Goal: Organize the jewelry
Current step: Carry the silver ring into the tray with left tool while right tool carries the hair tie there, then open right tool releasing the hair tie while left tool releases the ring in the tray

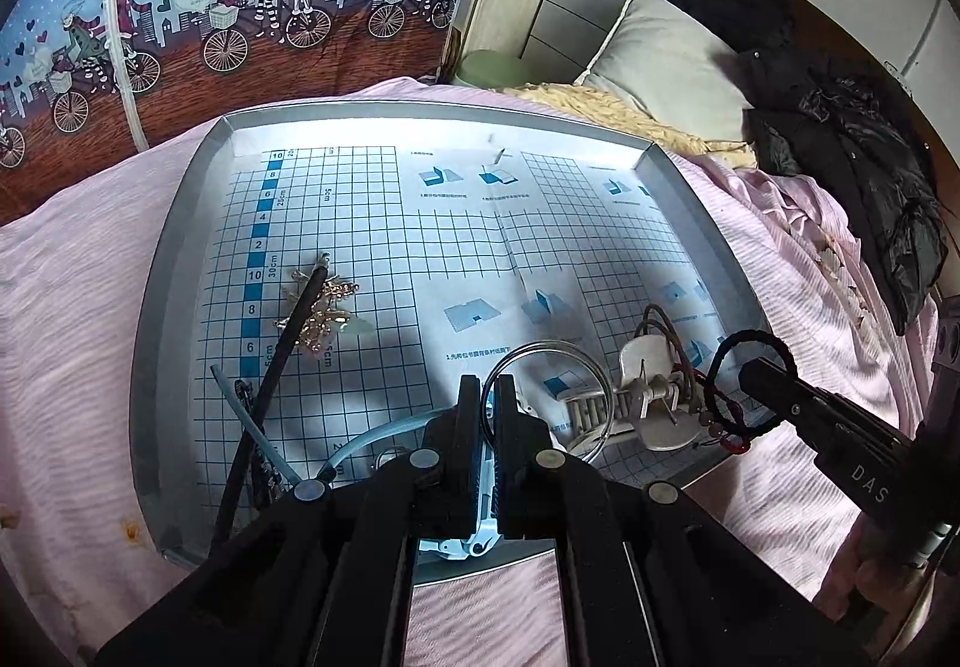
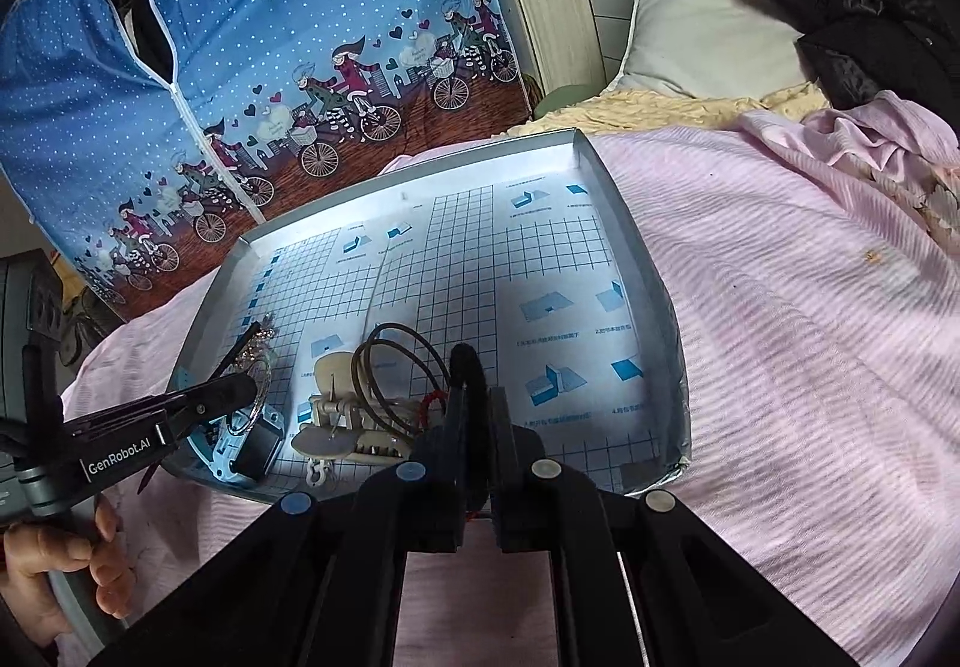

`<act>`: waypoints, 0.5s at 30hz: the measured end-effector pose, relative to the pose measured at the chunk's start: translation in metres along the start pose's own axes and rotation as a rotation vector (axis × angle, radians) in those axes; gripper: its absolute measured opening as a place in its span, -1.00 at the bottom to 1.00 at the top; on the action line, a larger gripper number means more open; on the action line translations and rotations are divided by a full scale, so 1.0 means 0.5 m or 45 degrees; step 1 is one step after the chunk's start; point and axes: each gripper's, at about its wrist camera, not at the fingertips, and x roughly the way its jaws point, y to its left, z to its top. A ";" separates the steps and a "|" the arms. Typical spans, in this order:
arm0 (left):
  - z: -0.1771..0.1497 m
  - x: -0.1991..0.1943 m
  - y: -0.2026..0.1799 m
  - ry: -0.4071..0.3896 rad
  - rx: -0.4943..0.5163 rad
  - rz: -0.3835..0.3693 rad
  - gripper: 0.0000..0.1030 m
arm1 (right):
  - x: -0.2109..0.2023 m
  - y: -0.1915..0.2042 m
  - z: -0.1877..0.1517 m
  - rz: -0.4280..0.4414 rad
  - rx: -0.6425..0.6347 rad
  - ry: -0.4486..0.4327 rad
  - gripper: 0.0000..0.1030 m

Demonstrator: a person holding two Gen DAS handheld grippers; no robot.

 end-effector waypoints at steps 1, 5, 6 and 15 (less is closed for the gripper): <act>0.000 0.000 0.001 0.000 -0.003 0.000 -0.97 | -0.001 0.000 0.001 -0.002 0.002 -0.002 -0.88; 0.002 -0.002 0.003 0.000 -0.031 0.009 -0.94 | -0.004 0.002 0.002 -0.011 0.002 -0.003 -0.83; 0.003 -0.003 0.004 0.003 -0.042 0.007 -0.94 | -0.004 0.002 0.002 -0.012 0.003 -0.006 -0.81; 0.015 -0.024 0.006 -0.011 -0.077 0.032 -0.67 | -0.024 -0.005 0.008 -0.017 0.013 -0.061 -0.37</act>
